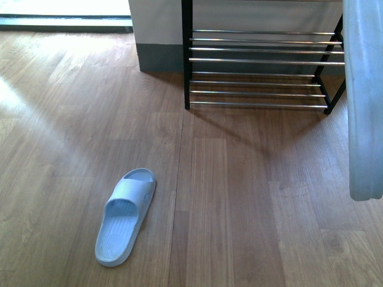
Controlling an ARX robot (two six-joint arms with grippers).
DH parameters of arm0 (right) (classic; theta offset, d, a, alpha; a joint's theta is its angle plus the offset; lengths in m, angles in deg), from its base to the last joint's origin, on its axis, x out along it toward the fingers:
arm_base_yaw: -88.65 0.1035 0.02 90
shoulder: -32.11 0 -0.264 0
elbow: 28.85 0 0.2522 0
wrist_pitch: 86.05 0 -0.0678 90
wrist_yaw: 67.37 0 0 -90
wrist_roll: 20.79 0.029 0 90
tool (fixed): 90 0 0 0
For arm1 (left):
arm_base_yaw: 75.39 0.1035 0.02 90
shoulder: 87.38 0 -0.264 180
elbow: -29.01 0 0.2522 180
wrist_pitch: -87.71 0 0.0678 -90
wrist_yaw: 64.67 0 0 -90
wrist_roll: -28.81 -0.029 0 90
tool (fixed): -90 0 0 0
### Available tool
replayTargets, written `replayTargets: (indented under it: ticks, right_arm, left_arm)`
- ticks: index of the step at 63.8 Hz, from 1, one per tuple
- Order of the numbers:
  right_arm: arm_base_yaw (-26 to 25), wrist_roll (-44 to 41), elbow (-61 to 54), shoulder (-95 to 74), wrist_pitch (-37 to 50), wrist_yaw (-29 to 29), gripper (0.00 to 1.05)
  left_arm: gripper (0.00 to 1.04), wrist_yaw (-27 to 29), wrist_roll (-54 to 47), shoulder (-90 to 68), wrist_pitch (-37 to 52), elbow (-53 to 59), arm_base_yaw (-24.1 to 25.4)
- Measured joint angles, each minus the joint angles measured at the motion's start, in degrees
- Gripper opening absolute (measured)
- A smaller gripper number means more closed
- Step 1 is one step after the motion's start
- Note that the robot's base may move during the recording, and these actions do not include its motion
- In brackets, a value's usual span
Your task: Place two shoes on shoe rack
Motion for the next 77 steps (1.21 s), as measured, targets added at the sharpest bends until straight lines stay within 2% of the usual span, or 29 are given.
replayTargets:
  ticks: [3,6,8,10,12,16,18,22,27,45,57,77]
  right_arm:
    - [0.0,0.0,-0.02,-0.02,0.0,-0.13,0.02]
    - [0.0,0.0,-0.02,-0.02,0.0,-0.13,0.02]
    - [0.0,0.0,-0.02,-0.02,0.0,-0.09,0.02]
    - [0.02,0.0,-0.02,-0.02,0.0,-0.07,0.02]
    - [0.07,0.0,0.0,-0.02,0.0,-0.04,0.02]
    - [0.15,0.0,-0.04,-0.02,0.0,0.17,0.02]
    - [0.15,0.0,-0.04,-0.02,0.0,0.07,0.02]
    - [0.13,0.0,-0.04,-0.02,0.0,-0.07,0.02]
    - [0.15,0.0,-0.07,-0.02,0.0,-0.02,0.02]
    - [0.15,-0.02,-0.07,-0.02,0.0,-0.07,0.02]
    - [0.15,-0.02,-0.07,-0.02,0.0,-0.04,0.02]
    - [0.15,-0.02,-0.07,-0.02,0.0,-0.07,0.02]
  left_arm:
    - [0.95,0.92,0.37,-0.24,-0.24,-0.13,-0.2]
    - [0.95,11.39,4.76,-4.39,-6.01,-2.47,-3.39]
    - [0.95,17.42,7.48,-9.66,-6.73,-3.91,-4.96]
    - [0.95,21.44,10.93,-15.72,-4.83,-4.92,-4.94]
    - [0.95,22.67,13.03,-22.21,-1.4,-5.57,-4.39]
    - [0.95,22.21,14.88,-33.68,6.1,-6.56,-3.5]
    - [0.95,19.61,15.54,-46.12,14.51,-8.31,-3.02]
    - [0.95,15.93,15.1,-65.55,25.81,-12.63,-3.28]
    - [0.95,13.05,13.2,-84.19,32.35,-18.27,-4.66]
    - [0.95,4.17,8.87,-121.72,34.67,-33.42,-12.11]
    - [0.95,3.02,10.99,-137.13,35.23,-43.91,-16.35]
    - [0.95,1.31,15.93,-155.18,32.11,-60.0,-18.53]
